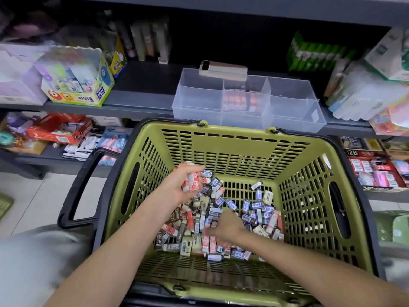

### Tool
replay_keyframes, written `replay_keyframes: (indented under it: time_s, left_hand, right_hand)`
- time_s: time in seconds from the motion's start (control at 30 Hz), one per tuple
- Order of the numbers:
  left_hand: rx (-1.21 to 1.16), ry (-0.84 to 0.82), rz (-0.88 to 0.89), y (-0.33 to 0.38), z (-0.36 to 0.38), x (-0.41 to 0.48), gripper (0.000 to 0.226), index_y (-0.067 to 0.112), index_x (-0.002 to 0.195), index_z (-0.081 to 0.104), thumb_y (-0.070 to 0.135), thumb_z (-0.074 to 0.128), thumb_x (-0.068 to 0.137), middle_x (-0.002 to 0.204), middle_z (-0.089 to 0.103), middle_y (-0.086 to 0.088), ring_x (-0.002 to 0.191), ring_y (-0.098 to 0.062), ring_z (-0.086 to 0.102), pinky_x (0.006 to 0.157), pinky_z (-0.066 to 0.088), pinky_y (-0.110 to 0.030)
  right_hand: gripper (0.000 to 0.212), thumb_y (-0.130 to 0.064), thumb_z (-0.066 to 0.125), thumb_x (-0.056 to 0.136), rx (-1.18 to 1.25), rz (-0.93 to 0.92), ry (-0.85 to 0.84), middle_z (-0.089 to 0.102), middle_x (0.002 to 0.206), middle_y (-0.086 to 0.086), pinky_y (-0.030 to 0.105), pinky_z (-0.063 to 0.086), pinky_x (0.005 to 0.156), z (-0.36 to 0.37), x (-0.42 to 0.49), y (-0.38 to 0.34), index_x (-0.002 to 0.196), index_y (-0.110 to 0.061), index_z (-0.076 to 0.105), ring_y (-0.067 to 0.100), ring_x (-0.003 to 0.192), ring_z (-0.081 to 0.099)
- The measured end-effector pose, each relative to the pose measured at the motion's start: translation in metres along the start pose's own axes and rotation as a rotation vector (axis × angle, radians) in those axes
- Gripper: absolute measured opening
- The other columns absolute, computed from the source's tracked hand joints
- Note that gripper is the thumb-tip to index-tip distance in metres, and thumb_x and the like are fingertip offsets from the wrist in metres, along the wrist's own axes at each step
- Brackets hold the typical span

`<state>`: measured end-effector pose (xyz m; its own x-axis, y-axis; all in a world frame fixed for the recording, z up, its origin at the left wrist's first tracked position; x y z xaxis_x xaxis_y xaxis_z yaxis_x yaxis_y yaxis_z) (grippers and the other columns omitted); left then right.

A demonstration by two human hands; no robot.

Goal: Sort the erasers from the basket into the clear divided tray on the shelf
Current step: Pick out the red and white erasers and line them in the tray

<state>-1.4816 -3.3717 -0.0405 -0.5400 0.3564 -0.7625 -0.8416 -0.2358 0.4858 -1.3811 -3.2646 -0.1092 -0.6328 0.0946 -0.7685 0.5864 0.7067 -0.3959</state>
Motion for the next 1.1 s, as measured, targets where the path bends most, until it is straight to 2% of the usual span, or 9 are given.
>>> replay_keyframes:
  time_s: [0.1, 0.17, 0.33, 0.47, 0.6, 0.7, 0.87, 1.0, 1.1]
  left_hand:
    - [0.058, 0.009, 0.026, 0.002, 0.001, 0.002, 0.017, 0.008, 0.084, 0.057, 0.005, 0.072, 0.076, 0.062, 0.057, -0.002, 0.046, -0.011, 0.054, 0.043, 0.047, -0.02]
    - [0.098, 0.013, 0.035, 0.001, 0.0, 0.004, 0.02, 0.006, 0.088, 0.058, 0.004, 0.073, 0.075, 0.062, 0.058, -0.002, 0.047, -0.011, 0.055, 0.046, 0.048, -0.021]
    - [0.207, 0.069, 0.052, 0.0, -0.004, 0.006, 0.026, 0.007, 0.086, 0.061, 0.006, 0.078, 0.067, 0.073, 0.063, -0.004, 0.059, -0.013, 0.056, 0.067, 0.047, -0.031]
    - [0.24, 0.079, 0.036, -0.003, -0.004, 0.007, 0.028, 0.009, 0.089, 0.061, 0.009, 0.079, 0.068, 0.076, 0.062, -0.003, 0.066, -0.015, 0.056, 0.071, 0.048, -0.032]
    - [0.261, 0.073, 0.025, -0.003, -0.003, 0.007, 0.019, 0.012, 0.083, 0.061, 0.011, 0.077, 0.073, 0.069, 0.061, 0.0, 0.063, -0.013, 0.055, 0.074, 0.048, -0.032]
    - [0.266, 0.072, 0.041, -0.001, -0.004, 0.007, 0.021, 0.012, 0.085, 0.061, 0.011, 0.078, 0.072, 0.072, 0.061, 0.0, 0.066, -0.014, 0.056, 0.069, 0.046, -0.033]
    - [0.284, 0.063, 0.032, -0.004, -0.004, 0.009, 0.024, 0.011, 0.09, 0.062, 0.011, 0.078, 0.071, 0.08, 0.062, -0.002, 0.073, -0.016, 0.057, 0.072, 0.047, -0.033]
    - [0.304, 0.048, 0.03, -0.006, -0.003, 0.01, 0.024, 0.008, 0.092, 0.063, 0.01, 0.076, 0.072, 0.074, 0.059, -0.001, 0.065, -0.013, 0.053, 0.07, 0.047, -0.029]
    - [0.328, 0.027, 0.032, -0.007, -0.001, 0.007, 0.031, 0.008, 0.09, 0.061, 0.012, 0.078, 0.065, 0.075, 0.056, -0.001, 0.065, -0.013, 0.051, 0.059, 0.047, -0.027]
  right_hand:
    - [0.056, -0.06, 0.07, 0.07, -0.266, -0.055, 0.169, 0.042, 0.046, -0.005, 0.022, 0.031, 0.036, 0.0, 0.004, -0.012, 0.05, -0.018, 0.04, 0.007, 0.041, 0.04]
    - [0.057, -0.06, 0.071, 0.069, -0.318, -0.075, 0.216, 0.039, 0.047, -0.005, 0.023, 0.024, 0.036, 0.005, 0.005, -0.015, 0.05, -0.019, 0.037, 0.007, 0.043, 0.036]
    - [0.035, -0.028, 0.073, 0.075, 0.0, 0.027, 0.114, 0.046, 0.039, -0.007, 0.017, 0.036, 0.034, 0.0, 0.013, -0.002, 0.053, -0.017, 0.049, 0.002, 0.031, 0.044]
    - [0.022, -0.01, 0.069, 0.079, 0.189, 0.029, 0.093, 0.054, 0.043, -0.002, 0.018, 0.051, 0.048, -0.027, 0.015, 0.006, 0.063, -0.012, 0.054, 0.004, 0.033, 0.05]
    - [0.016, -0.015, 0.073, 0.077, 0.141, 0.015, -0.005, 0.066, 0.068, 0.008, 0.028, 0.059, 0.067, -0.017, 0.012, 0.004, 0.081, -0.001, 0.067, 0.011, 0.052, 0.061]
    - [0.029, -0.028, 0.075, 0.076, -0.064, -0.022, 0.054, 0.049, 0.056, -0.001, 0.023, 0.049, 0.053, -0.006, 0.01, 0.0, 0.063, -0.012, 0.055, 0.008, 0.048, 0.047]
    - [0.043, -0.041, 0.076, 0.072, -0.147, -0.05, 0.208, 0.05, 0.076, -0.003, 0.024, 0.036, 0.049, 0.003, 0.01, -0.011, 0.091, -0.012, 0.049, 0.015, 0.074, 0.051]
    - [0.027, -0.025, 0.074, 0.072, -0.09, 0.005, 0.131, 0.052, 0.065, -0.003, 0.022, 0.043, 0.048, 0.006, 0.013, -0.011, 0.068, -0.014, 0.051, 0.008, 0.058, 0.05]
    - [0.026, -0.004, 0.071, 0.072, 0.264, 0.048, -0.01, 0.066, 0.089, 0.005, 0.021, 0.054, 0.063, -0.007, 0.008, -0.003, 0.097, -0.005, 0.066, 0.01, 0.07, 0.062]
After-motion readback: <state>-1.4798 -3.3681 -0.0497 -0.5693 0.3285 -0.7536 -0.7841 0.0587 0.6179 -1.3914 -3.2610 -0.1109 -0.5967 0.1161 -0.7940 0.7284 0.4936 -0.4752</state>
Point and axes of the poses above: each hand's wrist, its own x-axis towards the middle knuckle, its own z-axis out of the palm, y = z × x, the point moved 7 cm from there along x, towards the middle knuckle
